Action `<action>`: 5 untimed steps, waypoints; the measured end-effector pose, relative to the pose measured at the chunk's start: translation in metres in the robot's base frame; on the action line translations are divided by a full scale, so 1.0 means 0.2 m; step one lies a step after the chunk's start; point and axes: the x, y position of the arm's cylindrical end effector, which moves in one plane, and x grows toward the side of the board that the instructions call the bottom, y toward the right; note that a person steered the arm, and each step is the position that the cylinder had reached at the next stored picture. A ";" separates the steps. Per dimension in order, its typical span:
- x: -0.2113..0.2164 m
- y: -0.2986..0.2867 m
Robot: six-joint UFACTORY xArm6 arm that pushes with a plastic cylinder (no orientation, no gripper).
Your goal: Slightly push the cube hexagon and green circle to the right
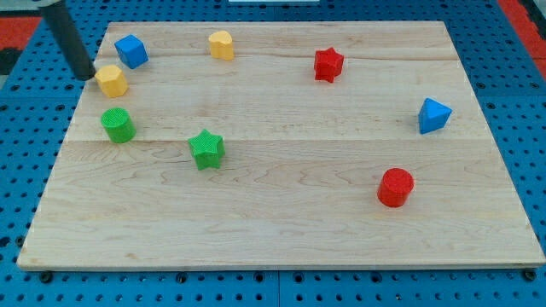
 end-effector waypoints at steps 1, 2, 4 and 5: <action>-0.01 0.00; -0.14 -0.20; -0.44 0.03; -0.39 0.10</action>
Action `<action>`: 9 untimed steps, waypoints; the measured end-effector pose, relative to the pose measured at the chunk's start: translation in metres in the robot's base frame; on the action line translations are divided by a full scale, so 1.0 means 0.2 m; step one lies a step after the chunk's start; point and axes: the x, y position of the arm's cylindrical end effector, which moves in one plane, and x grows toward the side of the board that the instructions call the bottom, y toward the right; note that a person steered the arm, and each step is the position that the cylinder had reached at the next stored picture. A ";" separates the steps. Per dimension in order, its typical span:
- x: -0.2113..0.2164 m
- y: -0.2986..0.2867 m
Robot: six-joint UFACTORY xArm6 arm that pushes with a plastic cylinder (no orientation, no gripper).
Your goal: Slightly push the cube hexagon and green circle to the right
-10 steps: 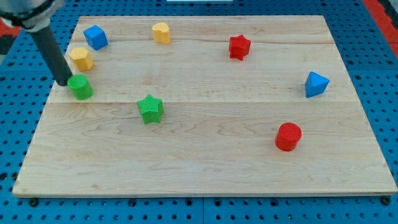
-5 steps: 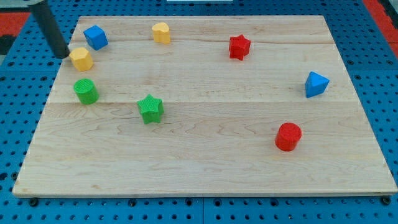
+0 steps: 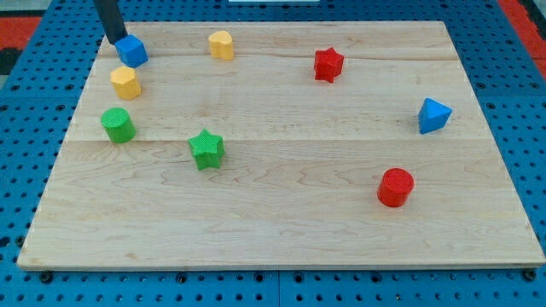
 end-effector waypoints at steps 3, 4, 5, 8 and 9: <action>0.14 0.06; 0.16 0.07; 0.35 -0.02; 0.75 -0.12; 0.80 0.20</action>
